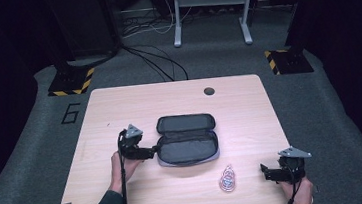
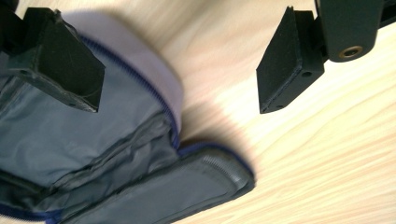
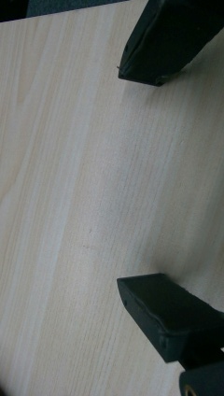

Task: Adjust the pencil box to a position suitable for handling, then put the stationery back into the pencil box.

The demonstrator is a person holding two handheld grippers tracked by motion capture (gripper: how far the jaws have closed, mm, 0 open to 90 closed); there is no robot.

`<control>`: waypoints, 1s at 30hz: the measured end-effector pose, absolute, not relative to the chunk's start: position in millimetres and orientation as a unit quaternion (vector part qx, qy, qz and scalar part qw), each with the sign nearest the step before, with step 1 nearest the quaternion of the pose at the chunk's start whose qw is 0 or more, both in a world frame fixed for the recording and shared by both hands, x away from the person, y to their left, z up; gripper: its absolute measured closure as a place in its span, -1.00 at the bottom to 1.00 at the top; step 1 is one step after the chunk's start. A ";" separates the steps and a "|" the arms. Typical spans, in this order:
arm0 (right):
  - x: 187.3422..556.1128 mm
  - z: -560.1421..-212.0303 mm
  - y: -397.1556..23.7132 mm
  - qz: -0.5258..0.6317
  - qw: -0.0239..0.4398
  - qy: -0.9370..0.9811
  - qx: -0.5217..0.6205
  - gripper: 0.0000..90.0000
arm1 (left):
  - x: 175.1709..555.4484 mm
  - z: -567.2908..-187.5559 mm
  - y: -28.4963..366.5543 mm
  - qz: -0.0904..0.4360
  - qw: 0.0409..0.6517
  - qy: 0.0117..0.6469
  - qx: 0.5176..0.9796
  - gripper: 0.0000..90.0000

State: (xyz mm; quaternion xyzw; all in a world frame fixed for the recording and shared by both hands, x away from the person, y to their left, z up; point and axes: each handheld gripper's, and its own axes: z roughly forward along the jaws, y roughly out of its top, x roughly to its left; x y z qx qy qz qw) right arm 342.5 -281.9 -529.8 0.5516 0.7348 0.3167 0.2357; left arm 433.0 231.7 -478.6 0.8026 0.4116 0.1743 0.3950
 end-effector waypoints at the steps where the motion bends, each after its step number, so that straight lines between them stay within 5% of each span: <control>1: 342.5 -529.8 -281.9 0.317 0.236 0.735 0.552 -0.95 | 429.3 -479.2 235.4 0.175 0.394 0.411 0.803 -0.68; 20: 342.5 -529.8 -281.7 0.316 0.236 0.734 0.552 -0.95 | 402.5 -519.5 282.2 0.224 0.305 0.458 0.804 -0.75; 30: 342.1 -529.6 -281.2 0.314 0.237 0.731 0.557 -0.96 | 410.1 -530.1 295.2 0.214 0.340 0.474 0.783 -0.88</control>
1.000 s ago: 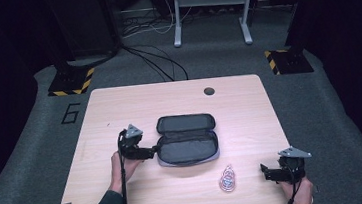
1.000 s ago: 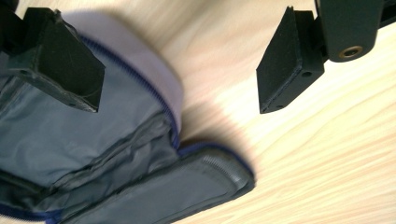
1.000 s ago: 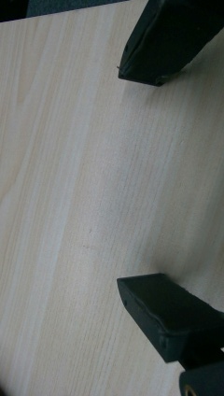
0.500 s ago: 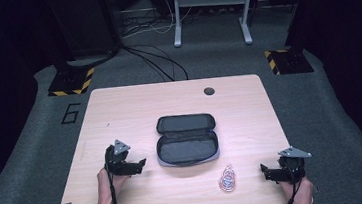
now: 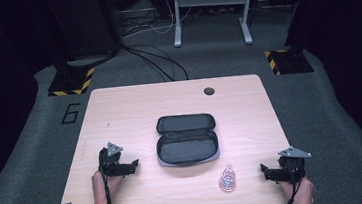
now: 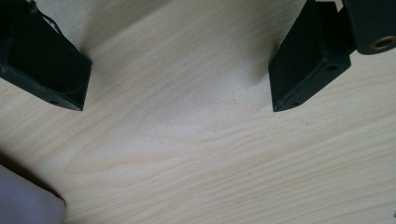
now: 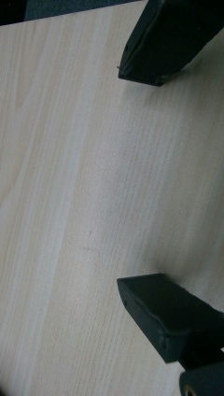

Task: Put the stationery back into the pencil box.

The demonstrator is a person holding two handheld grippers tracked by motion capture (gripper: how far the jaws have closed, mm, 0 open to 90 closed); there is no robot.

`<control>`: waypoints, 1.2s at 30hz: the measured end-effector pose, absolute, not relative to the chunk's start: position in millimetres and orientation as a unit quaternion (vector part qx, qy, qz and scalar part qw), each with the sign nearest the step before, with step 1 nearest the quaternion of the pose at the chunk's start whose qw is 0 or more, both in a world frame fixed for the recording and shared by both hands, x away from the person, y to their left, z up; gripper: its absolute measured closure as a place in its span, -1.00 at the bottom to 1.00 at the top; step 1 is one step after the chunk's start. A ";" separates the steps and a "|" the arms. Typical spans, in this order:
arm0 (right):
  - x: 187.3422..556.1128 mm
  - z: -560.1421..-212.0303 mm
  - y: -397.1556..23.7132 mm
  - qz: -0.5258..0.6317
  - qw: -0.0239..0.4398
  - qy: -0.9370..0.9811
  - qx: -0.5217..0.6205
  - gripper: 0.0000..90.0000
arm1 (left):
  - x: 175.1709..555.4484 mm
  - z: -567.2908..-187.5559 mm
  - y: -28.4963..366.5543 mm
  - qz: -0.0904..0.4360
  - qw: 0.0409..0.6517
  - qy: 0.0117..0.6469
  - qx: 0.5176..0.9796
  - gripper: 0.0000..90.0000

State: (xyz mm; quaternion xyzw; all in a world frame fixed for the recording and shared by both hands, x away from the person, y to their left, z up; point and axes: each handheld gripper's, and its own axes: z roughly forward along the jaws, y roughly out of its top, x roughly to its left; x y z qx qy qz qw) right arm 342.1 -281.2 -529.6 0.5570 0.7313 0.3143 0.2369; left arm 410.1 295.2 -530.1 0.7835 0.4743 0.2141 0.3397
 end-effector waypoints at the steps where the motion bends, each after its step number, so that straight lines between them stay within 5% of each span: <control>1: 342.0 -529.7 -280.7 0.314 0.238 0.729 0.560 -0.97 | 410.1 -530.3 295.1 0.214 0.341 0.474 0.783 -0.88; 15: 320.3 -503.4 -259.9 0.334 0.203 0.711 0.585 -0.94 | 416.4 -529.5 293.8 0.203 0.341 0.458 0.795 -0.90; 36: 310.1 -504.2 -138.3 0.342 0.183 0.748 0.539 -0.87 | 417.4 -529.2 294.0 0.203 0.339 0.458 0.797 -0.89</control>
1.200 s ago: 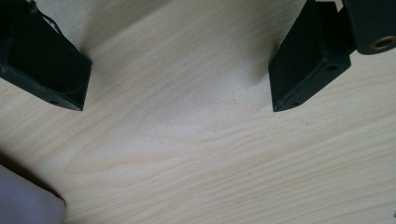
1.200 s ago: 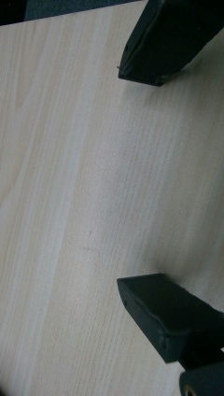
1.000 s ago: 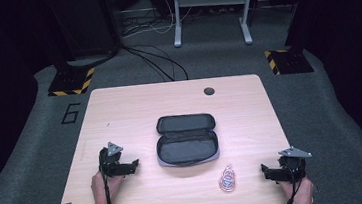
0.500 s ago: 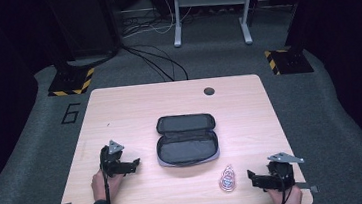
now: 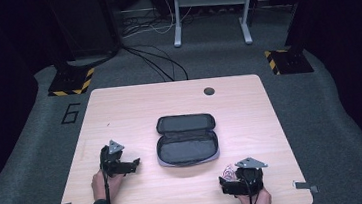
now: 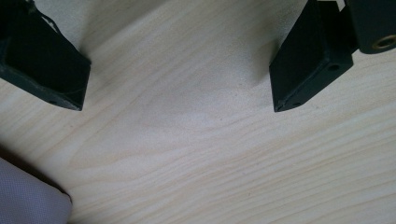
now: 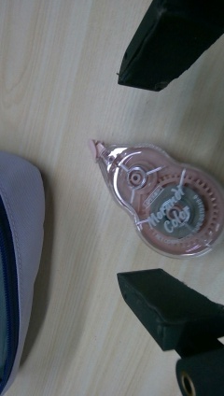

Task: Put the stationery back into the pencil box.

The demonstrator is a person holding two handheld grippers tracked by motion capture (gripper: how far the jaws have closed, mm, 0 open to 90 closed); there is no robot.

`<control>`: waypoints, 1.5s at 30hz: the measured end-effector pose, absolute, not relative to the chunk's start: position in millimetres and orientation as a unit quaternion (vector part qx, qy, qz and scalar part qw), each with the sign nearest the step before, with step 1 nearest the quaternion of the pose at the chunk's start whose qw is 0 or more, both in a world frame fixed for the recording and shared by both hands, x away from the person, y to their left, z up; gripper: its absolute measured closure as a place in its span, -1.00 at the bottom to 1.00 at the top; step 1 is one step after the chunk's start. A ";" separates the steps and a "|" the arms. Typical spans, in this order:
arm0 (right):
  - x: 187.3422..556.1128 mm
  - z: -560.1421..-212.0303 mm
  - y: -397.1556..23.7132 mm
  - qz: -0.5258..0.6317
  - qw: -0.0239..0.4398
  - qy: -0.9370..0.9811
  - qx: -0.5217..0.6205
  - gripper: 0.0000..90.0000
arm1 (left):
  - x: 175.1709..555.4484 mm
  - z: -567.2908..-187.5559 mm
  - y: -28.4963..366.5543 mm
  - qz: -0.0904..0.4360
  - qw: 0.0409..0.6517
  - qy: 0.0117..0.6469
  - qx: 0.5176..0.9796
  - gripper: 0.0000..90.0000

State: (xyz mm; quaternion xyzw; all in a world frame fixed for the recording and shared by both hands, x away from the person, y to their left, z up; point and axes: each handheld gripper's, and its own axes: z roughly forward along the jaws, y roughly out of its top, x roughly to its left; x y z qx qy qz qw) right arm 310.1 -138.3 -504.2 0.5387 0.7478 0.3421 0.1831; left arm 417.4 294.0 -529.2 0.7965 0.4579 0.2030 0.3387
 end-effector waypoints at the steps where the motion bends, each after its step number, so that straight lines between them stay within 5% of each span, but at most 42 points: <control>1: 310.1 -504.2 -138.3 0.342 0.183 0.748 0.539 -0.87 | 417.4 -529.2 294.0 0.203 0.339 0.458 0.797 -0.89; 31: 306.7 -520.1 -142.7 0.318 0.204 0.771 0.513 -0.67 | 417.4 -529.3 293.8 0.203 0.339 0.458 0.796 -0.89; 45: 299.8 -519.9 -147.2 0.326 0.203 0.774 0.503 -0.37 | 417.3 -529.0 294.2 0.203 0.338 0.456 0.798 -0.88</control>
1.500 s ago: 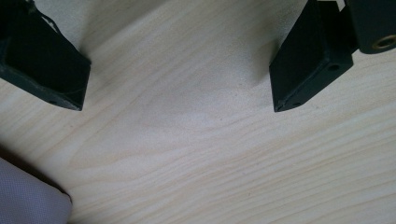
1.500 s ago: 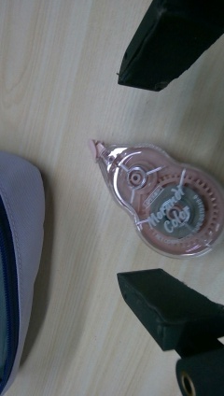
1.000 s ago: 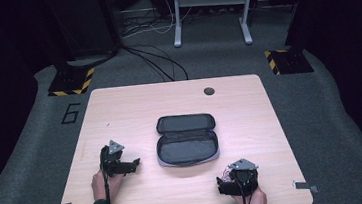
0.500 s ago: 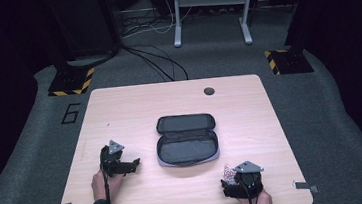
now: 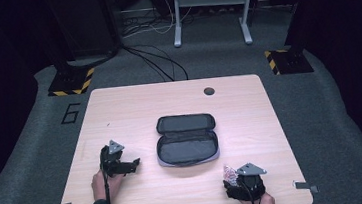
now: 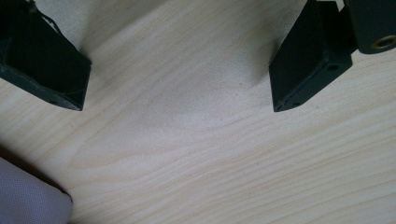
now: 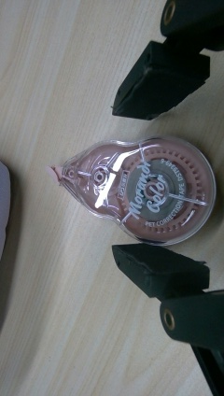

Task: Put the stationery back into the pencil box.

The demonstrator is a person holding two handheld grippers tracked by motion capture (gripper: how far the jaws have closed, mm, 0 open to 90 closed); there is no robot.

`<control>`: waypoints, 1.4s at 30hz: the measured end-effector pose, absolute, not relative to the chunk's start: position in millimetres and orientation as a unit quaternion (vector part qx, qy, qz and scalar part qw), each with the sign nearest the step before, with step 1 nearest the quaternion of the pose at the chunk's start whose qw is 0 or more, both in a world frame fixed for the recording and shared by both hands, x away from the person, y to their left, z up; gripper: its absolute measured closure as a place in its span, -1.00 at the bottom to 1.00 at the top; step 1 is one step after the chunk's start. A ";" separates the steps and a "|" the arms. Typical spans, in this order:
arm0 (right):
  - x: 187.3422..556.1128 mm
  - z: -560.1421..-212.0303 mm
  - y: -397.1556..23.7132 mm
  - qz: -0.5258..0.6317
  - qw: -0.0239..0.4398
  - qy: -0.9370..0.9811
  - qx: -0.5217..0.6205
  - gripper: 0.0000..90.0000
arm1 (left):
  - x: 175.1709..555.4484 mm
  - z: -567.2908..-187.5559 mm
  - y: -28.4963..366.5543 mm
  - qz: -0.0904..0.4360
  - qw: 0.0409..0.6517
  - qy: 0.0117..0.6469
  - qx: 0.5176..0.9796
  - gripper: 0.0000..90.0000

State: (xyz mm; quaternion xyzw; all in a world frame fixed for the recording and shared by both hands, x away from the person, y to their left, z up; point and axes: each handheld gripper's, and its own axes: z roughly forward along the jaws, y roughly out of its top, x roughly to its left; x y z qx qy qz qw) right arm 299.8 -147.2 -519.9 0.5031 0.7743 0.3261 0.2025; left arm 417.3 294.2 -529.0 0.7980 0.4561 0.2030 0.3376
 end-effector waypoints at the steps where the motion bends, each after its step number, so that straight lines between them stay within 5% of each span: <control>1: 299.5 -519.9 -147.4 0.325 0.201 0.775 0.503 -0.35 | 417.3 -528.9 294.2 0.203 0.337 0.456 0.798 -0.88; 11: 298.5 -519.7 -147.6 0.322 0.200 0.775 0.506 -0.14 | 417.1 -529.0 294.0 0.203 0.338 0.457 0.797 -0.88; 42: 295.1 -497.5 -160.5 0.345 0.196 0.773 0.495 -0.13 | 416.9 -528.9 294.1 0.202 0.338 0.457 0.798 -0.88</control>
